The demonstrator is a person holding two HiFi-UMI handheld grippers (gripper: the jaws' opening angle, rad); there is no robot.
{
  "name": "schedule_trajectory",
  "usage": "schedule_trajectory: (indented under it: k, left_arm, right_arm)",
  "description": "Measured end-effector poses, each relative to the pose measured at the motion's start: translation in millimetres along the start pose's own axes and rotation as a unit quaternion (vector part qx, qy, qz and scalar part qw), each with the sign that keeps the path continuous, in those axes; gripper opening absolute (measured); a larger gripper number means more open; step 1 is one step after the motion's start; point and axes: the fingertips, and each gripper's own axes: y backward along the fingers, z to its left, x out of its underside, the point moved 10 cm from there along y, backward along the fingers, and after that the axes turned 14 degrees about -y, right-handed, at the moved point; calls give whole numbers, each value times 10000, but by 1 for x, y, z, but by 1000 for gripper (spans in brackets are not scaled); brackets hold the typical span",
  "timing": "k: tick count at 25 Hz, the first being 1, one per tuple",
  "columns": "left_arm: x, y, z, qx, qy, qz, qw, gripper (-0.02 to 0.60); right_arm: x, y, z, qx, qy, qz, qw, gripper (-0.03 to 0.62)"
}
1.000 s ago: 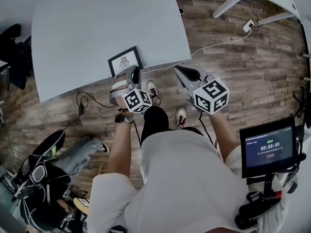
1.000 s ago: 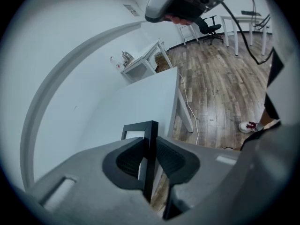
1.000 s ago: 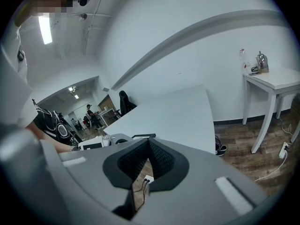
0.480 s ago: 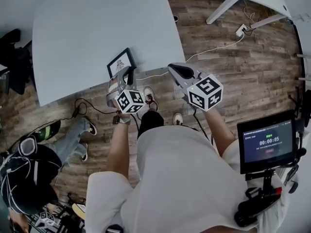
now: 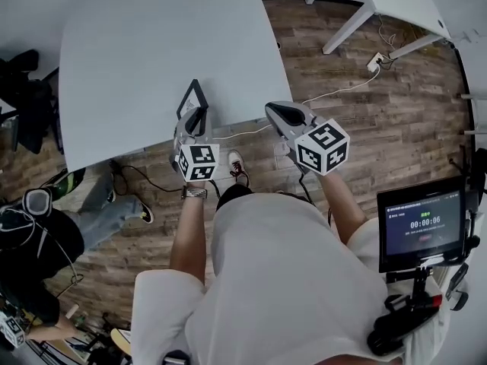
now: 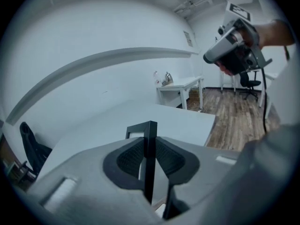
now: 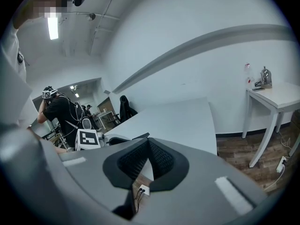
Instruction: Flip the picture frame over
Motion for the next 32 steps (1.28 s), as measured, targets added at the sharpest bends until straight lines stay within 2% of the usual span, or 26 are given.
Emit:
schedule_trajectory:
  k: [2,5,9,11,15,20,24,28,32]
  left_arm:
    - [1,3,7,-100,486,-189,9986,78]
    - [5,13,18,-259,1244,-610,9900,78]
    - [11,24,19,-311,1949,-1126,9738,78]
    - [15,29,17,-288,2391,-1428,9600,78]
    - [31,35,14,-324,3492,-2051,9138,78]
    - [51,40,12,-459,4322,-2412,8677,78]
    - [66,41,10,-531,4901,-2708,8268,78]
    - [83,39,-4,-543,5571,-2988,7729,78]
    - [100,40,-19,-712,6321,-3110,7061,78]
  right_arm:
    - [-3,-2,-1,5,0,-26,10000,2]
    - [-5,-6,1,-31,25,-21,10000,2]
    - [-6,-12,3,-118,-4,21,9999,2]
    - [-5,-13,4,-162,-22,38,9999,2]
    - [-4,-16,5,-209,-40,84,9997,2]
    - [-3,-16,4,-223,-71,117,9997,2]
    - [-1,-18,5,-264,-78,166,9995,2]
    - [2,-17,6,-365,-172,119,9991,2]
    - [4,-16,5,-346,-192,160,9991,2]
